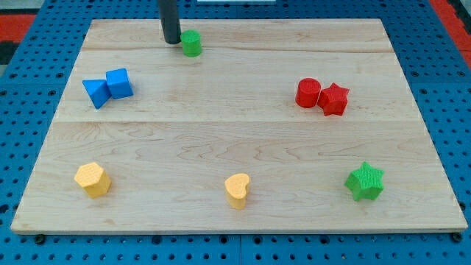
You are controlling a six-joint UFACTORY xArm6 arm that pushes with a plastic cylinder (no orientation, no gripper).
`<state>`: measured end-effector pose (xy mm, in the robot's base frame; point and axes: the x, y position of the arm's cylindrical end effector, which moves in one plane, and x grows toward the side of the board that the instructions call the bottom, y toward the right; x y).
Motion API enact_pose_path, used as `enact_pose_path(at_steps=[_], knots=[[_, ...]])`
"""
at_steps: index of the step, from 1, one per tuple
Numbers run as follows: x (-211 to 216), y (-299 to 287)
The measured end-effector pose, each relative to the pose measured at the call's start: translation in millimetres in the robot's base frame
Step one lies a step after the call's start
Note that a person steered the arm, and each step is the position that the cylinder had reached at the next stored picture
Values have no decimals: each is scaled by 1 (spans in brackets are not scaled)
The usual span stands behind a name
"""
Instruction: Move green circle closer to green star
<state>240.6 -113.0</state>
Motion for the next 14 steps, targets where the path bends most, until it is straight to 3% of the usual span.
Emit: enact_pose_path(at_steps=[2, 4, 8, 12, 14], knots=[[25, 21], [21, 80], [22, 128], [124, 137], [160, 111]])
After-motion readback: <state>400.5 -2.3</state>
